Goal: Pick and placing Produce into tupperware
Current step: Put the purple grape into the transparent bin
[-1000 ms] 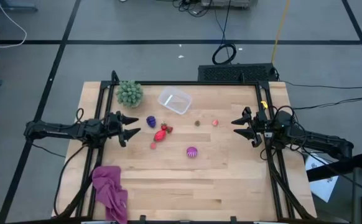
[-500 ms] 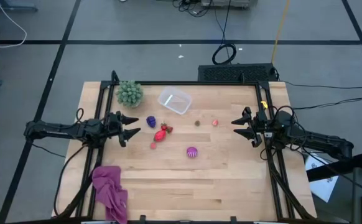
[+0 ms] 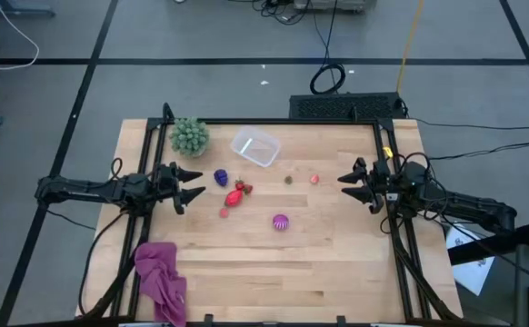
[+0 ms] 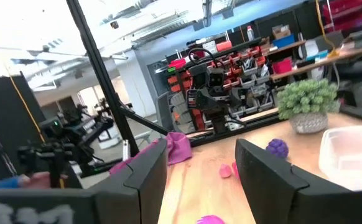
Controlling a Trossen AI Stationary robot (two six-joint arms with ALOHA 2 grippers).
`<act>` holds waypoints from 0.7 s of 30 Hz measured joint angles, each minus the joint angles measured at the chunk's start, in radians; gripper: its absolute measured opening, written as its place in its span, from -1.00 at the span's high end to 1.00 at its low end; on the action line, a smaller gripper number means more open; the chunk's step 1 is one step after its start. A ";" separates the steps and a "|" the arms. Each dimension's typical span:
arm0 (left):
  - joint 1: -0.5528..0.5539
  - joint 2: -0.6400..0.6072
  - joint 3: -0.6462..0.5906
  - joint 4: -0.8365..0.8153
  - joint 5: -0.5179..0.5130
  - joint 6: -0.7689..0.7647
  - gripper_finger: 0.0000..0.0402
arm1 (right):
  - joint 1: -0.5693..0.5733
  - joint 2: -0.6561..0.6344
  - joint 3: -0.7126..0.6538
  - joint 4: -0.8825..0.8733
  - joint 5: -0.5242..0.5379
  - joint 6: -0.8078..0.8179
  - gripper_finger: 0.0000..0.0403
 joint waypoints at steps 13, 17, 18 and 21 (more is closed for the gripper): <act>0.000 0.000 0.000 0.042 0.000 -0.107 -0.46 | 0.000 0.000 0.000 0.031 0.000 0.149 0.10; 0.000 0.000 0.000 0.043 0.000 -0.185 -0.46 | 0.000 0.000 0.000 0.095 0.000 0.105 0.10; 0.000 0.000 0.000 0.044 0.000 -0.204 -0.46 | 0.000 0.000 0.000 0.117 0.000 0.097 0.10; 0.000 0.000 0.000 0.098 -0.012 -0.235 -0.46 | 0.000 0.000 0.000 0.190 0.008 0.099 0.10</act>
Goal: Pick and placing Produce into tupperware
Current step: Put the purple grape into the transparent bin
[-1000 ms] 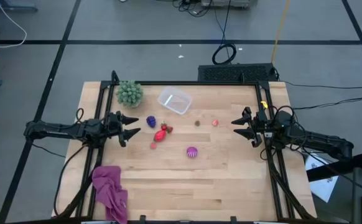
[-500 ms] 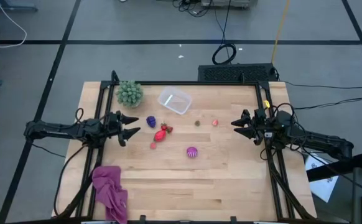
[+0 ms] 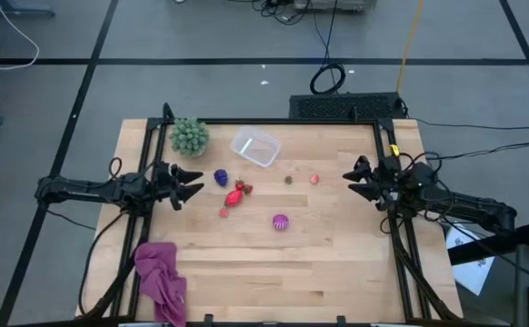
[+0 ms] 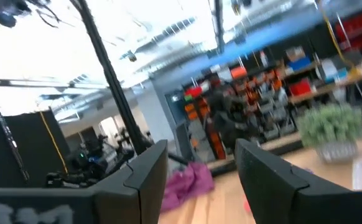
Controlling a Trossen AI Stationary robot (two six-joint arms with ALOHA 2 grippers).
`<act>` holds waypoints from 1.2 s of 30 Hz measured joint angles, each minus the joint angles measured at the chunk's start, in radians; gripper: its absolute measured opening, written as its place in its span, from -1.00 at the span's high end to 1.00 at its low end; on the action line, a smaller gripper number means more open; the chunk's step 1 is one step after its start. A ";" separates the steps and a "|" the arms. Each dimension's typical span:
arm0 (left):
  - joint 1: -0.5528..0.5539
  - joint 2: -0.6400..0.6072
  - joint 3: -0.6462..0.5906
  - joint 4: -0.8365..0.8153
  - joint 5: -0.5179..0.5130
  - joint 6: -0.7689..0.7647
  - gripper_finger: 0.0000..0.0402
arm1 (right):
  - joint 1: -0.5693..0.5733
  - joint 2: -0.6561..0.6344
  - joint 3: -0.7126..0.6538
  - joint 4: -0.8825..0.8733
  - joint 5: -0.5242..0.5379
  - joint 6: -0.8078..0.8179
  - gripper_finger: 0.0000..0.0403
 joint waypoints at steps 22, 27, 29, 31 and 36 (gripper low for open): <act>-0.068 0.001 0.410 -0.256 0.128 0.404 -0.46 | 0.242 0.280 0.273 0.362 -0.061 -0.509 0.10; -0.068 0.002 0.411 -0.195 0.023 0.443 -0.46 | 0.243 0.303 0.273 0.358 -0.061 -0.605 0.10; -0.068 0.002 0.411 -0.190 -0.038 0.445 -0.46 | 0.243 0.303 0.273 0.369 -0.061 -0.597 0.10; -0.067 0.002 0.411 -0.174 -0.067 0.446 -0.46 | 0.243 0.302 0.273 0.379 -0.061 -0.563 0.10; -0.067 0.002 0.411 -0.173 -0.031 0.491 -0.46 | 0.243 0.303 0.273 0.396 -0.061 -0.427 0.10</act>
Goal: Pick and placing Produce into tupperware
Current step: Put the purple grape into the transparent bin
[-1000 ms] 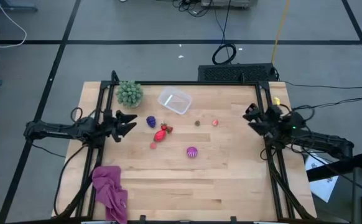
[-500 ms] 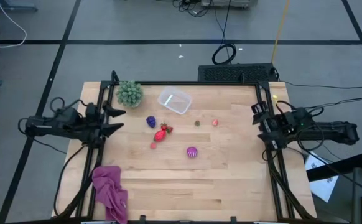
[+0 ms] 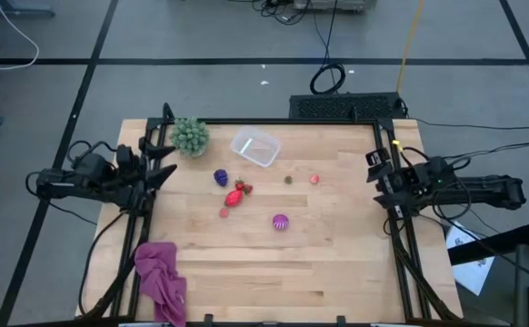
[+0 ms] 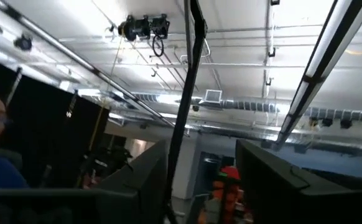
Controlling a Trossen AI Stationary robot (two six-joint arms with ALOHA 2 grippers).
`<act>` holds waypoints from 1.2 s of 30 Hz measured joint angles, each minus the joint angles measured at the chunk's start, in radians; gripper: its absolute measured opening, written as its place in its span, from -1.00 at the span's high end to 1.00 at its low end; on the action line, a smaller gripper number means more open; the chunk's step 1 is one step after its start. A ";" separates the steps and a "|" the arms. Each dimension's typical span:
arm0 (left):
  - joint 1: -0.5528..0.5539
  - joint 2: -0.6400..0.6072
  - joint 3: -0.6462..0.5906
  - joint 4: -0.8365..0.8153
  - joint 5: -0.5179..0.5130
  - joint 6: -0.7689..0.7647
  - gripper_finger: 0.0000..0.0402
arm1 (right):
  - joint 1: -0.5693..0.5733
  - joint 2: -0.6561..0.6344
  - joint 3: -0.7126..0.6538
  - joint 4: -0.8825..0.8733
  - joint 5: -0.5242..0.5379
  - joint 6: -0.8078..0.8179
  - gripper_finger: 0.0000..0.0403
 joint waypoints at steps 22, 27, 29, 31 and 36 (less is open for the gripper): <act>0.000 0.174 0.248 -0.208 -0.210 0.129 -0.46 | 0.000 0.091 0.210 -0.230 0.120 -0.362 0.10; 0.000 0.419 0.471 -0.558 -0.389 -0.029 -0.46 | 0.000 0.214 0.493 -0.872 0.451 -0.457 0.10; 0.000 0.507 0.544 -0.686 -0.416 -0.121 -0.46 | -0.001 0.281 0.584 -1.047 0.566 -0.464 0.10; 0.000 0.586 0.605 -0.810 -0.426 -0.209 -0.46 | -0.001 0.336 0.657 -1.182 0.629 -0.469 0.10; 0.000 0.748 0.676 -1.059 -0.425 -0.435 -0.46 | 0.000 0.440 0.789 -1.478 0.732 -0.424 0.10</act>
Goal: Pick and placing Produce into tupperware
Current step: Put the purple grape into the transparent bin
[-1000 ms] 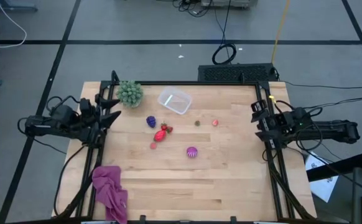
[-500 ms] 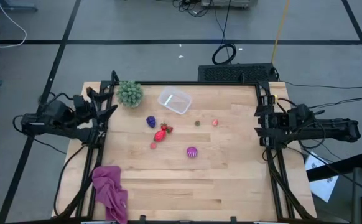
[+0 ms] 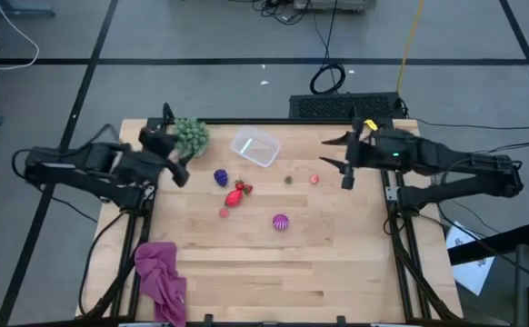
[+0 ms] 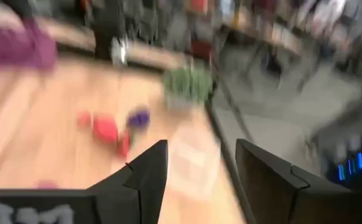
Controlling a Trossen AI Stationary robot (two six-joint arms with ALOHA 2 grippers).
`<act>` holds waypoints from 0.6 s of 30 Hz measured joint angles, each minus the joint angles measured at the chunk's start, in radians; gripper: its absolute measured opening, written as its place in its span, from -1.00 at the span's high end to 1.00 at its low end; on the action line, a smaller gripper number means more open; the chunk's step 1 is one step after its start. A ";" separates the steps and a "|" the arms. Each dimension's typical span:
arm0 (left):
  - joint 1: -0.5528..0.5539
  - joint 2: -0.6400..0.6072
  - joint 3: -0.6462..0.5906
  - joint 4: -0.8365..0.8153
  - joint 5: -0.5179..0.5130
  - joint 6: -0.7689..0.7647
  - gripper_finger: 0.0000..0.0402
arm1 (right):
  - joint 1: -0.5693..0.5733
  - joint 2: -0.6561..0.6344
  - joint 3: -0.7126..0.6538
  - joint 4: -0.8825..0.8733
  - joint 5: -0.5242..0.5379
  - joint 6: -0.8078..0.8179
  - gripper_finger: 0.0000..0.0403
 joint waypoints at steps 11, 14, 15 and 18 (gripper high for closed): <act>0.004 0.232 0.000 -0.116 0.066 -0.193 -0.46 | -0.001 0.140 0.016 -0.365 0.140 0.200 0.10; 0.024 0.289 0.000 -0.108 0.094 -0.197 -0.46 | -0.001 0.156 0.016 -0.346 0.139 0.216 0.10; 0.035 0.307 0.000 -0.106 0.097 -0.209 -0.46 | -0.001 0.159 0.016 -0.335 0.139 0.217 0.10; 0.078 0.353 0.000 -0.101 0.097 -0.247 -0.46 | -0.001 0.159 0.016 -0.313 0.139 0.192 0.10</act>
